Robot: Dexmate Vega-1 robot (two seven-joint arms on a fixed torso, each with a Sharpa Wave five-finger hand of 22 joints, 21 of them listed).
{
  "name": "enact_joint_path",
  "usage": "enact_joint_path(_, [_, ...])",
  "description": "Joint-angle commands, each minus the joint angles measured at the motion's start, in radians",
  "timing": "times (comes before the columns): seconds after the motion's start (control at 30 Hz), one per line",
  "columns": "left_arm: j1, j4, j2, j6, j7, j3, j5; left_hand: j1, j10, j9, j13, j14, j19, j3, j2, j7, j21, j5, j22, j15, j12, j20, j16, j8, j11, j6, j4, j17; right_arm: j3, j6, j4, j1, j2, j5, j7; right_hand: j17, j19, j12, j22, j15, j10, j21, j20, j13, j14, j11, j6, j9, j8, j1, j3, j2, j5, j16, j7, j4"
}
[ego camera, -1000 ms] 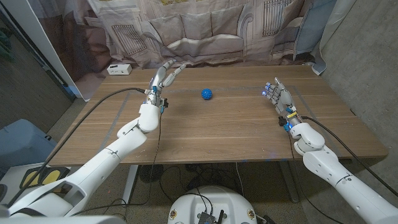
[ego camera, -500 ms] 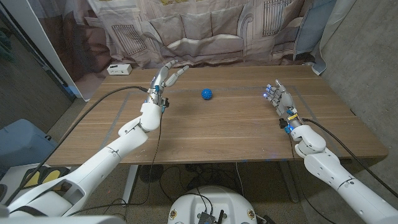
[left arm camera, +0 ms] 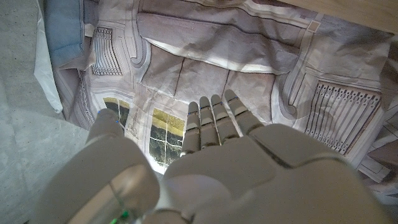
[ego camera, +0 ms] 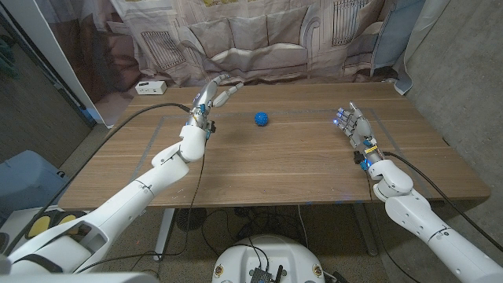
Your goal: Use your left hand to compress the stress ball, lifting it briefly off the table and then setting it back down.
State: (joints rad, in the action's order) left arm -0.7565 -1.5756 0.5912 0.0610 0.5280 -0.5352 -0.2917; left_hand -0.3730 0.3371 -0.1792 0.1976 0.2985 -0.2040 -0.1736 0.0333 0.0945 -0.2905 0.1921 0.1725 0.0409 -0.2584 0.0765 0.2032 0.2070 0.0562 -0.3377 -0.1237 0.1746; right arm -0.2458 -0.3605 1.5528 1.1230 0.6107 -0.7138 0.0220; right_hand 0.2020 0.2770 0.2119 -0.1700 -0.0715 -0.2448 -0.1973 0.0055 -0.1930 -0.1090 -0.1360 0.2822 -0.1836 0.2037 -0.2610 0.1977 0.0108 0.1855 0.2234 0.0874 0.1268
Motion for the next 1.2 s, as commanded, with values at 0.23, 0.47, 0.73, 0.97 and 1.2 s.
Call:
enact_joint_path(0.23, [0.055, -0.037, 0.016, -0.112, -0.091, -0.037, -0.018, -0.028, 0.002, -0.005, 0.004, 0.002, 0.002, -0.009, 0.006, -0.008, 0.010, -0.002, 0.003, 0.002, 0.007, 0.003, -0.004, -0.003, -0.003, 0.000, -0.016, 0.003, 0.013, -0.021, 0.004, 0.021, -0.008, 0.000, 0.016, 0.004, 0.015, 0.001, -0.001, 0.012, -0.018, -0.002, -0.014, -0.002, -0.012, 0.010, 0.016, -0.005, 0.000, -0.012, -0.001, 0.004, 0.000, -0.003, 0.003, 0.003])
enact_joint_path(0.47, [0.076, -0.066, 0.028, -0.176, -0.132, -0.053, -0.036, -0.042, -0.005, -0.006, 0.004, -0.002, 0.006, -0.015, 0.009, -0.008, 0.017, -0.004, 0.003, 0.002, 0.012, 0.005, -0.007, -0.006, -0.004, 0.005, -0.022, 0.003, 0.016, -0.025, 0.006, 0.029, -0.011, -0.004, 0.018, 0.004, 0.016, 0.000, -0.001, 0.009, -0.017, -0.002, -0.014, -0.002, -0.011, 0.010, 0.017, -0.005, -0.001, -0.013, -0.001, 0.005, 0.000, -0.004, 0.005, 0.003])
enact_joint_path(0.73, [0.098, -0.083, 0.030, -0.227, -0.139, -0.085, -0.088, -0.062, -0.005, -0.006, 0.005, 0.003, 0.012, -0.023, 0.012, -0.016, 0.026, -0.006, 0.004, 0.002, 0.015, 0.014, -0.007, -0.007, -0.015, 0.004, -0.029, 0.003, 0.018, -0.022, 0.008, 0.039, -0.011, -0.005, 0.023, 0.004, 0.015, 0.000, -0.001, 0.008, -0.019, -0.001, -0.013, -0.002, -0.013, 0.007, 0.021, -0.005, 0.000, -0.013, -0.002, 0.005, 0.000, -0.004, 0.008, 0.003])
enact_joint_path(0.97, [0.122, -0.111, 0.037, -0.299, -0.186, -0.110, -0.127, -0.077, -0.009, -0.007, 0.006, 0.005, 0.000, -0.028, 0.013, -0.019, 0.027, -0.008, 0.004, 0.000, 0.018, 0.023, -0.007, -0.008, -0.022, 0.005, -0.034, 0.003, 0.020, -0.024, 0.011, 0.045, -0.012, -0.006, 0.027, 0.004, 0.017, 0.000, -0.001, 0.007, -0.022, -0.001, -0.011, -0.002, -0.014, 0.006, 0.022, -0.005, 0.000, -0.012, -0.002, 0.006, 0.000, -0.004, 0.009, 0.003])
enact_joint_path(1.2, [0.151, -0.119, 0.038, -0.348, -0.231, -0.140, -0.159, -0.101, -0.033, -0.007, 0.007, -0.015, -0.011, -0.037, 0.013, -0.024, 0.032, -0.010, 0.005, -0.001, 0.031, 0.043, -0.016, -0.016, -0.024, 0.028, -0.039, 0.004, 0.021, -0.025, 0.009, 0.044, -0.012, -0.005, 0.027, 0.004, 0.017, 0.000, -0.001, 0.004, -0.024, 0.000, -0.009, -0.002, -0.015, 0.003, 0.025, -0.005, 0.000, -0.012, -0.003, 0.006, 0.000, -0.005, 0.013, 0.003])
